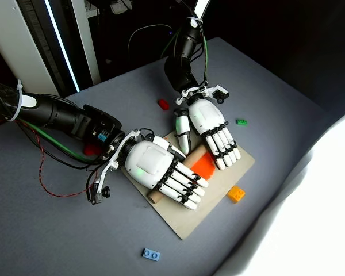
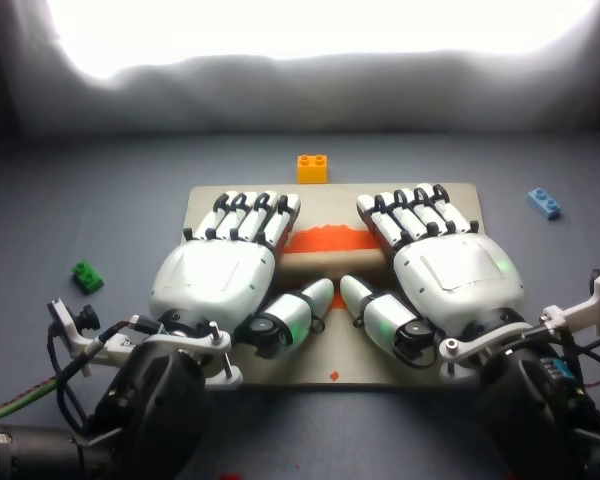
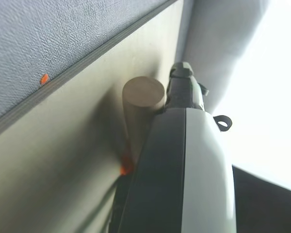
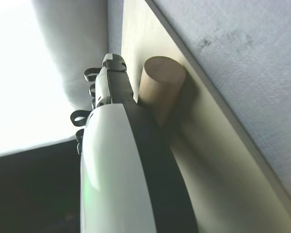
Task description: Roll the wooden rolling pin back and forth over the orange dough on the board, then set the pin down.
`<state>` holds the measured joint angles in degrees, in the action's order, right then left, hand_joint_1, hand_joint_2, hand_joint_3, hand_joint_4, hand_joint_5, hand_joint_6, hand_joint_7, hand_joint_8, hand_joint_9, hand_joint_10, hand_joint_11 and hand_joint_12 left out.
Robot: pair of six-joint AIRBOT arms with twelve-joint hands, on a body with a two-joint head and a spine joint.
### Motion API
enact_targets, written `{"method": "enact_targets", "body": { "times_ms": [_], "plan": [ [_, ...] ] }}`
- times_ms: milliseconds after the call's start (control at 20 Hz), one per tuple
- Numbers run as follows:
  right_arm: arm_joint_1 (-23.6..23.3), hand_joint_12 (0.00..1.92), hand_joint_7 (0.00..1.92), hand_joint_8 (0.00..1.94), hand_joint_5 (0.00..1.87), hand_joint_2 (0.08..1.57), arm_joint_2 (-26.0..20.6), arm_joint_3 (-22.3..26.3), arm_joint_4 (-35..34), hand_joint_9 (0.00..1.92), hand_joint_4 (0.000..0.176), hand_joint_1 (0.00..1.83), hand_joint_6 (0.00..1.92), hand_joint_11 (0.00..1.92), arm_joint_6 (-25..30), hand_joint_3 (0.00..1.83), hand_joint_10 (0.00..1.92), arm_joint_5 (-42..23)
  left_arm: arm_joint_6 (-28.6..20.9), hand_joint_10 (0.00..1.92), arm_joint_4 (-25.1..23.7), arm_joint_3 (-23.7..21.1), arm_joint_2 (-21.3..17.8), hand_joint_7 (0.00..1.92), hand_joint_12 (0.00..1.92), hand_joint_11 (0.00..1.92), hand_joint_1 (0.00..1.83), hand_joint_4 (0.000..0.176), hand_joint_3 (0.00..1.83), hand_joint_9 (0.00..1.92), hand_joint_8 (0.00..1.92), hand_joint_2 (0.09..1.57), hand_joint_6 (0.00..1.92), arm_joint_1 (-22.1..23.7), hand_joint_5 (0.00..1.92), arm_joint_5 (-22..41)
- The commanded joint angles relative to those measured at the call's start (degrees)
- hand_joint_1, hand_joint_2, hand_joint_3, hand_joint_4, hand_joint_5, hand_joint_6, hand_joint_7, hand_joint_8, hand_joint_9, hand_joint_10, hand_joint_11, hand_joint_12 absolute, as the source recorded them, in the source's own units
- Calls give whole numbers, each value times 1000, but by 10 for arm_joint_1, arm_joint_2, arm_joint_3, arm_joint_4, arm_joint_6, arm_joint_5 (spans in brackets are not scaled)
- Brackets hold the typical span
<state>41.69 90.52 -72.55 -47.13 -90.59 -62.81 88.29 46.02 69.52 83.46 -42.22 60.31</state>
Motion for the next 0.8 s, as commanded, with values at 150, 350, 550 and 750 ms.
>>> {"method": "enact_targets", "body": {
  "times_ms": [150,350,550,750],
  "plan": [
    [-7,160,119,1,134,1424,7,-18,34,103,0,0,2,0,5,1,0,-49,-17,0,-29,8,3,0,0,0,0,0,8,0,0,1435,0,7,0,41],
    [-13,80,85,0,93,1420,11,-27,27,66,0,0,0,0,7,0,0,-43,-26,0,-27,16,6,0,0,0,0,0,8,0,0,1436,0,10,0,35],
    [-18,85,92,1,101,1424,12,-35,25,70,0,0,2,0,10,0,1,-41,-33,0,-26,24,8,0,0,0,0,0,7,0,0,1435,0,14,0,27],
    [-25,98,90,3,109,1427,15,-46,13,74,0,0,3,0,12,0,4,-37,-38,0,-25,31,10,0,0,0,0,0,8,0,0,1439,0,15,0,23]
  ]
}}
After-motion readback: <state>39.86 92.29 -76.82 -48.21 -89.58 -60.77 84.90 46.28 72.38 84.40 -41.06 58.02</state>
